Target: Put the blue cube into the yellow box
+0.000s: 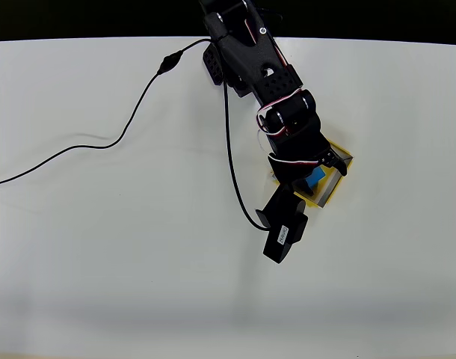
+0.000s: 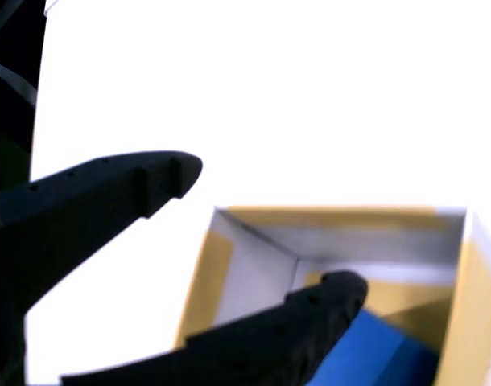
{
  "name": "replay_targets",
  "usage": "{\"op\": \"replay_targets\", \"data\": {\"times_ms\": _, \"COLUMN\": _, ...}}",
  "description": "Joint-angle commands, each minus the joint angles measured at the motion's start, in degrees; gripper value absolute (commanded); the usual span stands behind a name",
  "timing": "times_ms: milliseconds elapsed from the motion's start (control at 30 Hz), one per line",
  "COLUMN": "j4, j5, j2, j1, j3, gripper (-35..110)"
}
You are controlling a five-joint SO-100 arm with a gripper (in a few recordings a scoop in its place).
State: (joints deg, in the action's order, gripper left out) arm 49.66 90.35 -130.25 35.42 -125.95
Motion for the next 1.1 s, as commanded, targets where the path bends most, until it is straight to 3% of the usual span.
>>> {"op": "replay_targets", "data": {"times_ms": 0, "j4": -3.87, "j5": 4.13, "j2": -10.55, "j1": -3.34, "j3": 2.55, "gripper": 34}}
{"op": "replay_targets", "data": {"times_ms": 267, "j4": -19.6, "j5": 12.22, "j2": -26.63, "j1": -21.8, "j3": -14.94, "gripper": 25}}
{"op": "replay_targets", "data": {"times_ms": 600, "j4": -8.09, "j5": 10.55, "j2": -36.56, "j1": -35.95, "j3": -23.99, "gripper": 8}}
{"op": "replay_targets", "data": {"times_ms": 1067, "j4": 1.05, "j5": 3.43, "j2": -56.16, "j1": -36.74, "j3": -48.52, "gripper": 0}}
